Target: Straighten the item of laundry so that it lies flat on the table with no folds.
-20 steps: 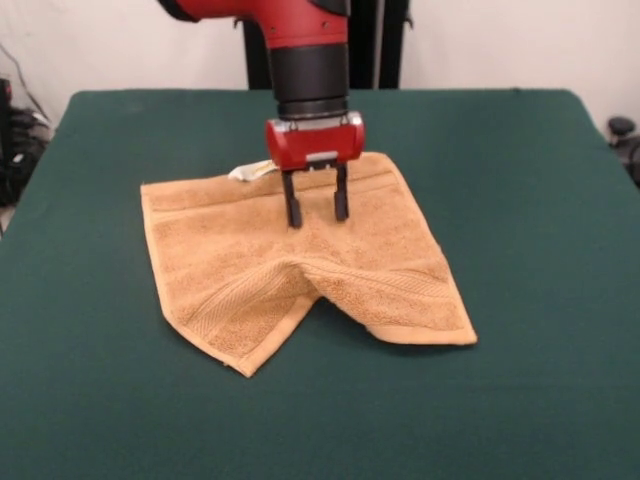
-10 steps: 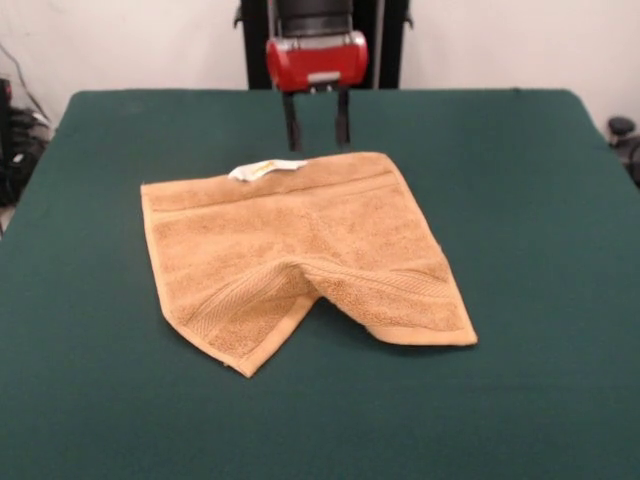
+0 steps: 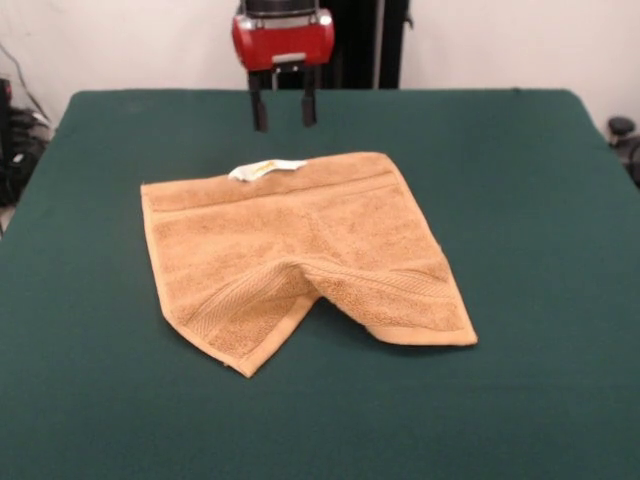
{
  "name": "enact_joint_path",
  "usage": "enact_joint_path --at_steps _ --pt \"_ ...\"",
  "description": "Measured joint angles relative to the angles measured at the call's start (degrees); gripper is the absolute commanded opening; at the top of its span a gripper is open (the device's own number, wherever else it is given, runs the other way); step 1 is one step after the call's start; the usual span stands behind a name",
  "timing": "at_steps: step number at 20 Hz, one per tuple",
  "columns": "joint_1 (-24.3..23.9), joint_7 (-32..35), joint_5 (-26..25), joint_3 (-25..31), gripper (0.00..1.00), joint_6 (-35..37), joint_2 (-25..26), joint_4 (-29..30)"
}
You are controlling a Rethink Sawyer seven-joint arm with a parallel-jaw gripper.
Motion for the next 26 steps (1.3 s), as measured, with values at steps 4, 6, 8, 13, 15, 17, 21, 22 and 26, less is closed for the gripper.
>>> enact_joint_path --at_steps 4,6,8,13,15,17,21,22,26 --pt "0.01 0.0 -0.01 0.0 1.0 0.81 1.3 -2.39" --pt "0.01 0.0 -0.02 0.0 1.0 0.82 1.84 -3.18" --pt "0.01 0.0 -0.02 0.0 1.0 0.82 2.15 -3.85" --pt "0.01 0.0 -0.02 0.0 1.0 0.82 2.86 -5.45" --pt "0.01 0.0 -0.04 -0.01 1.0 0.82 2.97 -5.87" --pt "0.01 0.0 -0.02 0.0 1.0 0.82 2.97 -6.07" --pt "0.01 0.0 -0.04 0.0 1.0 0.82 2.97 -6.51" --pt "0.01 0.0 -0.02 0.0 1.0 0.82 2.97 -6.56" --pt "0.01 0.0 -0.02 0.0 1.0 0.82 2.97 -6.7"
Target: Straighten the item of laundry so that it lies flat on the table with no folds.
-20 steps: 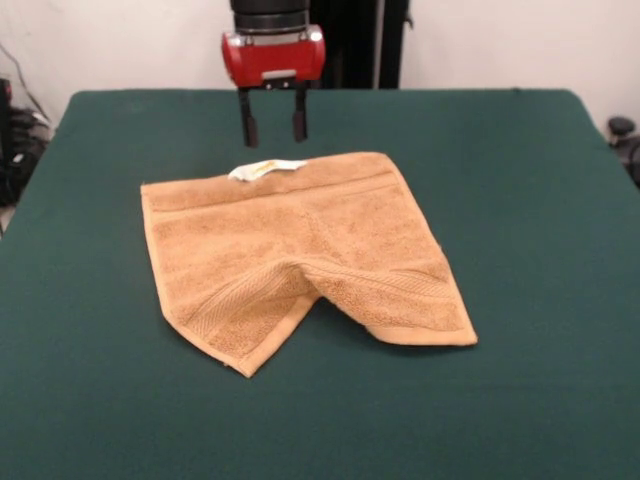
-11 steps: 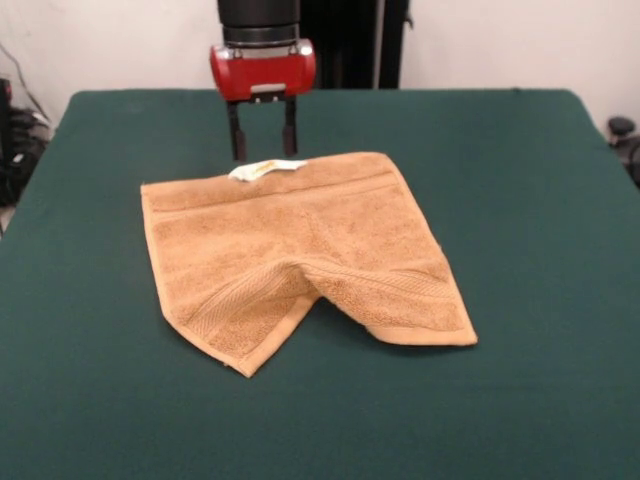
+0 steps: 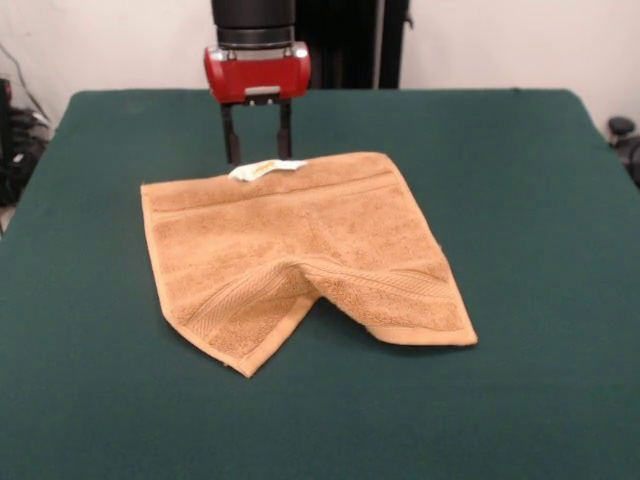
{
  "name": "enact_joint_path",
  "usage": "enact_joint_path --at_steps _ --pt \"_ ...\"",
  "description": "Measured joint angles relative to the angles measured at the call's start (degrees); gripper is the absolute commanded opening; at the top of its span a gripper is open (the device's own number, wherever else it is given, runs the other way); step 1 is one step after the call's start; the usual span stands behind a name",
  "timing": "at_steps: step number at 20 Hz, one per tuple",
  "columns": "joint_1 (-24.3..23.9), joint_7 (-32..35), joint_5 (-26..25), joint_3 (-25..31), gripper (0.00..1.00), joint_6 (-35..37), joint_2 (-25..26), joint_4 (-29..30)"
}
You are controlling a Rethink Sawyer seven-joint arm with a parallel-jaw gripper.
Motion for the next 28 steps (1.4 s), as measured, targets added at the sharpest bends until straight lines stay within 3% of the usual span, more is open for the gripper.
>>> enact_joint_path --at_steps 28 --pt "-1.12 0.0 -0.01 0.66 1.0 0.0 0.0 0.0"
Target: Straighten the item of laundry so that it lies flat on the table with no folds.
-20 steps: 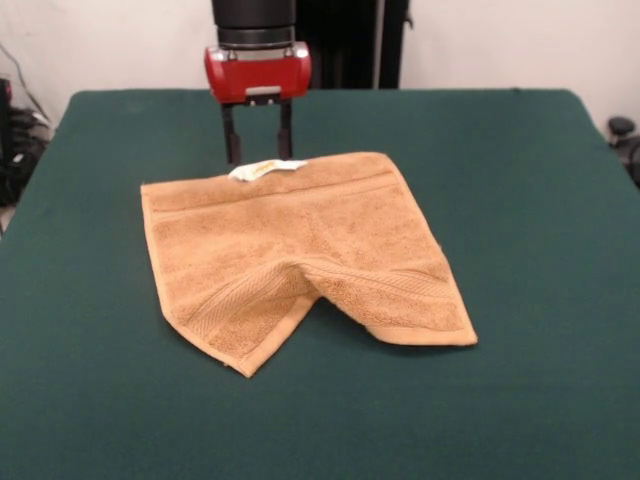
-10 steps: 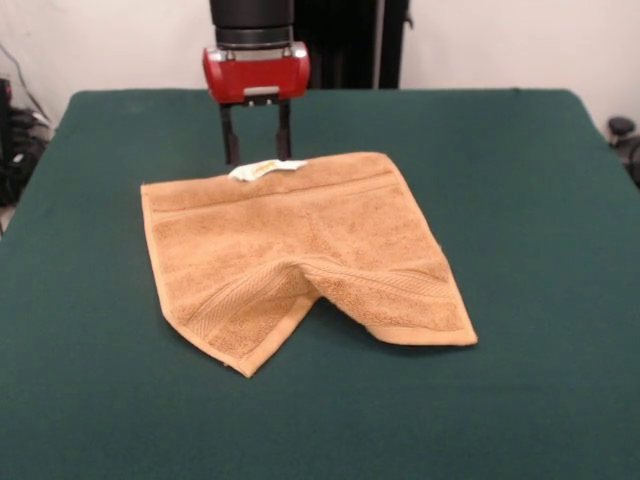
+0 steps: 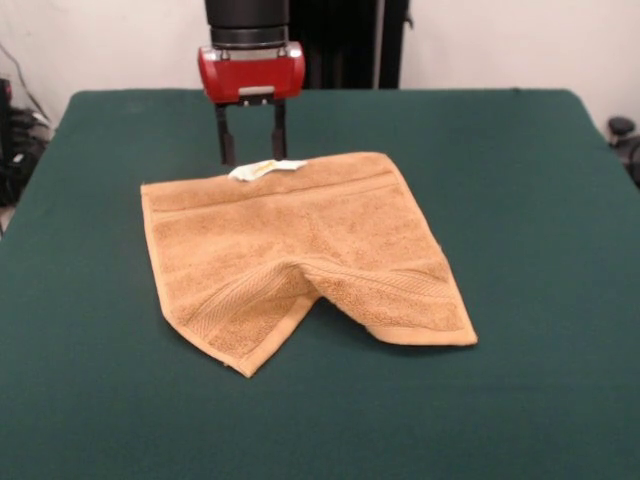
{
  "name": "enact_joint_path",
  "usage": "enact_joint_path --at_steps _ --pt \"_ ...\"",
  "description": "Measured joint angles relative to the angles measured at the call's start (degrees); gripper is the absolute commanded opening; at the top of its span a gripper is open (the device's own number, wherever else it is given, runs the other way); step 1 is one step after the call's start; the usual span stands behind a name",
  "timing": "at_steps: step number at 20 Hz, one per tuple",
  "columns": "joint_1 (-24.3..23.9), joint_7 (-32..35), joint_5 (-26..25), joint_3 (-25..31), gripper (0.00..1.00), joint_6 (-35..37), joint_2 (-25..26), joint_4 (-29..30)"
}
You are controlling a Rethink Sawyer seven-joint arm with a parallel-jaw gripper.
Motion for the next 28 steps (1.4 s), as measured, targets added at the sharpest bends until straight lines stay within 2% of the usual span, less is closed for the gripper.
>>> enact_joint_path --at_steps 28 --pt "-0.41 0.0 0.0 1.15 1.0 0.01 0.01 0.0"
